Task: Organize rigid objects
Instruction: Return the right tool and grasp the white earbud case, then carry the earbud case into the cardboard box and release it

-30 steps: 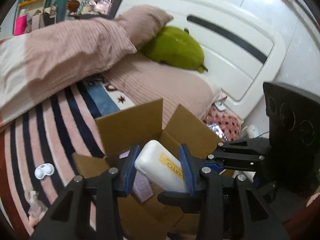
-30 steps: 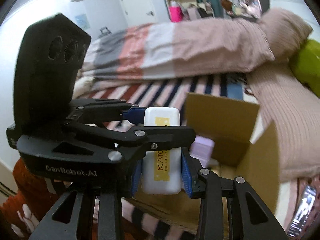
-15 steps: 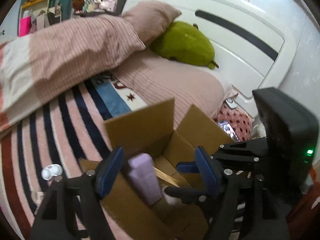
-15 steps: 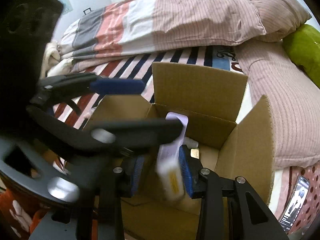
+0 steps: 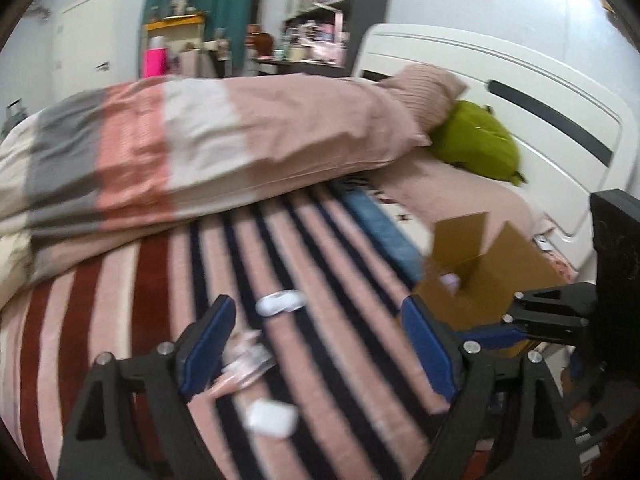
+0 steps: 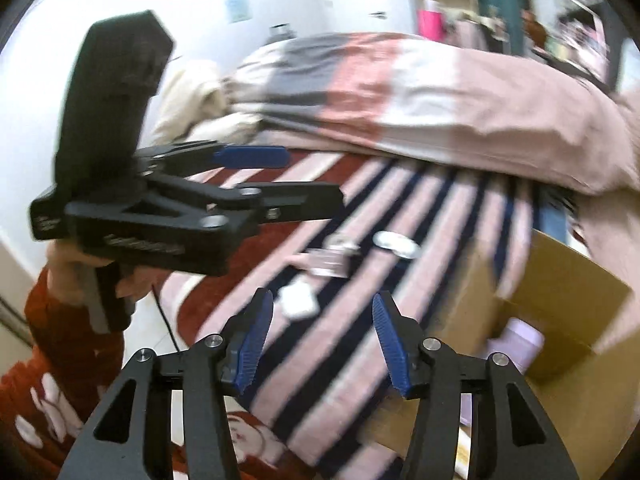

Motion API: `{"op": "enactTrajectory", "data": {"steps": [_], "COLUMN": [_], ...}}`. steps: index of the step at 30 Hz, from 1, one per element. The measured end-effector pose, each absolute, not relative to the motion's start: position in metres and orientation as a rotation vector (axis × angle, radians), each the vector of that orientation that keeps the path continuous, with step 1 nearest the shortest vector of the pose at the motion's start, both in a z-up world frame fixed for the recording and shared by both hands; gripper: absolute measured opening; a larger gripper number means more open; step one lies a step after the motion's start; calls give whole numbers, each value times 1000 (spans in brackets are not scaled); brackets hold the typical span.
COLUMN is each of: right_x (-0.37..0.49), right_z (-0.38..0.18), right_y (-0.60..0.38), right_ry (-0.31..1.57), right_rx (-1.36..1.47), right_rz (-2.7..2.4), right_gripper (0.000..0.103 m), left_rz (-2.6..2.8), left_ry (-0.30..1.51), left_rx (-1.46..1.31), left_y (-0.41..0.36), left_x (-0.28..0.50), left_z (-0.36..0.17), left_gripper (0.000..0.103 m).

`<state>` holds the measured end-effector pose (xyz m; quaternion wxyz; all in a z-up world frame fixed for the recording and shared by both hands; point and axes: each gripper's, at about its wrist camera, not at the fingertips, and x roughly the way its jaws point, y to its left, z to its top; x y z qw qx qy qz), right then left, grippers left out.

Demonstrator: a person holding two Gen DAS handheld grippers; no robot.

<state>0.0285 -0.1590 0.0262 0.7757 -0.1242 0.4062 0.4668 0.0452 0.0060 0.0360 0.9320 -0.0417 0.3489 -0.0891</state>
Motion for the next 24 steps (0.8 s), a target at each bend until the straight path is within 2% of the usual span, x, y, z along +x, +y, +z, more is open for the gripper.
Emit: {"op": "enactTrajectory", "data": {"steps": [2,5,12,16,17,19,24], "right_x": [23,24,42,54,57,61,53], "right_z": [11,-17,-105,-131,-135,-140,-131], "right_y": [-135,-108,-66,-57,-57,-57,-61], "right_ry": [911,965,1036,1037,1040,1046,972], "right_rx": [-288,-315,-472,-520,-523,-519,-536], "right_rz": [1080,1141,1102,1056,1055,1055,1062], "right_gripper": [50,58,58,58,57,40,40], "left_rz": [-152,-114,-91,-103,-104,-108,-145], "left_ry": [722,739,799,828,834,845,861], "left_rx": [-106,-136,-198,-241,-246,-252,-279], "left_y": [29,57,99,110,111,113,108], "left_x": [36,26,12,12,13,16,21], "left_z": [21,-6,-67,-92,-96,-102,-107], "left_gripper": [83,83,83,83,83,83,83]}}
